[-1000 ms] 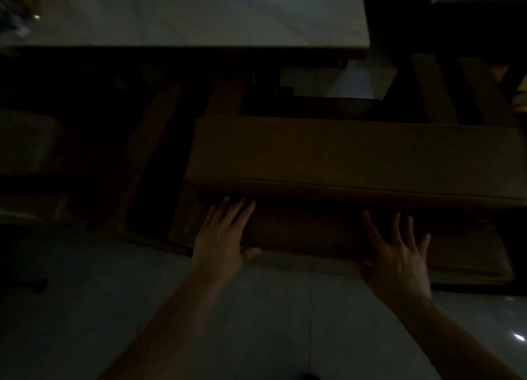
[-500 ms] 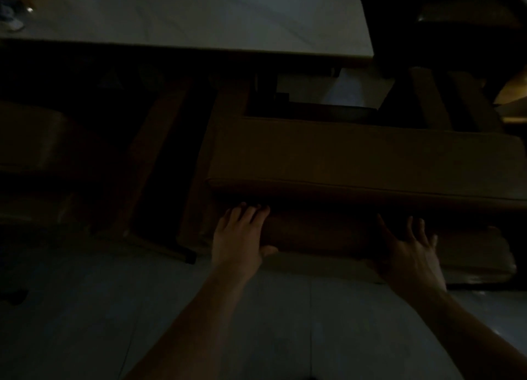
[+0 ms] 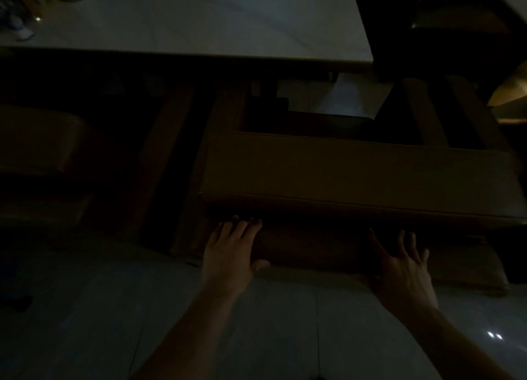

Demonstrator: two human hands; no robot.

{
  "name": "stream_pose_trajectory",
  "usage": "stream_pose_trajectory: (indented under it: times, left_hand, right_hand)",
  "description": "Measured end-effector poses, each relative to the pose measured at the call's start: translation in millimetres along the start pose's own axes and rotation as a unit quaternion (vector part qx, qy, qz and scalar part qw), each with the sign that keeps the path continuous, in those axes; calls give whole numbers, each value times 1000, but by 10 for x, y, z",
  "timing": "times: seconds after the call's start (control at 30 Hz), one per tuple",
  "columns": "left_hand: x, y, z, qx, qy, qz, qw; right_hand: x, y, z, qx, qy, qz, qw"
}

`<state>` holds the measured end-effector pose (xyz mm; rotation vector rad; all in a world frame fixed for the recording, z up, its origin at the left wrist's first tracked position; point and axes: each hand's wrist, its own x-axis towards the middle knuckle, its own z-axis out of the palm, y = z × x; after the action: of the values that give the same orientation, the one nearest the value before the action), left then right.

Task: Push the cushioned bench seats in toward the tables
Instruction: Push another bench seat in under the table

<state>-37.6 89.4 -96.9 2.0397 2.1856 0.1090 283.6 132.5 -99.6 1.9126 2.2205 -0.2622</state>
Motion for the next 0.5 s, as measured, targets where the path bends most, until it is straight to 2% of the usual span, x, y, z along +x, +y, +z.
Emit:
stream_pose_trajectory:
  times: [0.23,0.5]
  left_hand:
    - [53,-84,87,-16,13,13,1000]
    - [260,-123,-7,-21,-8,4,1000]
  right_hand:
    - [119,-4,14,-22,-44,16,999]
    - [265,-76,0,10,-8,12,1000]
